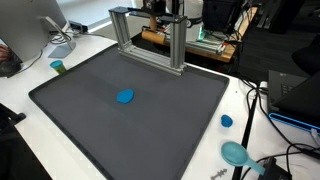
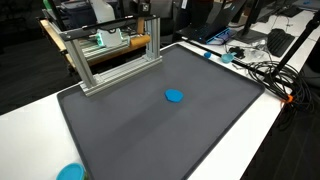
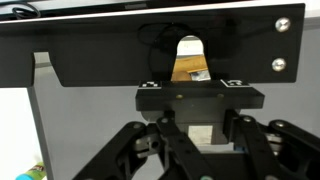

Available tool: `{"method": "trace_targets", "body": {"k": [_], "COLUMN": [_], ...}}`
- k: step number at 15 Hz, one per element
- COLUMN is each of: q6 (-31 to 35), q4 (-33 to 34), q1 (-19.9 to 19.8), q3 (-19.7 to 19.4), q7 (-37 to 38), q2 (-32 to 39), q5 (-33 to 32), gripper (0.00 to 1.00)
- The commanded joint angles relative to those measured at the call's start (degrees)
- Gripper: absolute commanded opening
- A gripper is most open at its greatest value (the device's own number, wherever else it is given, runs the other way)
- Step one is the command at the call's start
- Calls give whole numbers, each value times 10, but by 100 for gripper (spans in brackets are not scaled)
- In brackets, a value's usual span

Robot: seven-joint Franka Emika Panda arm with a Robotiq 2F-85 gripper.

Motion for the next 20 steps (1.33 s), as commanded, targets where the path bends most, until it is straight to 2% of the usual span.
{"method": "trace_targets", "body": {"k": [1, 7, 15, 16, 17, 20], "q6": [35, 51, 43, 39, 36, 31], "q4": [-49, -108, -149, -149, -149, -147], "q1": [5, 6, 4, 5, 6, 2], "q3": [-14, -37, -54, -57, -58, -61], "q7": [-63, -129, -139, -143, -145, -143], "q2": [-47, -107, -155, -156, -157, -165], "q5": [8, 35, 74, 79, 82, 77], "gripper": [22, 22, 22, 72, 73, 91]}}
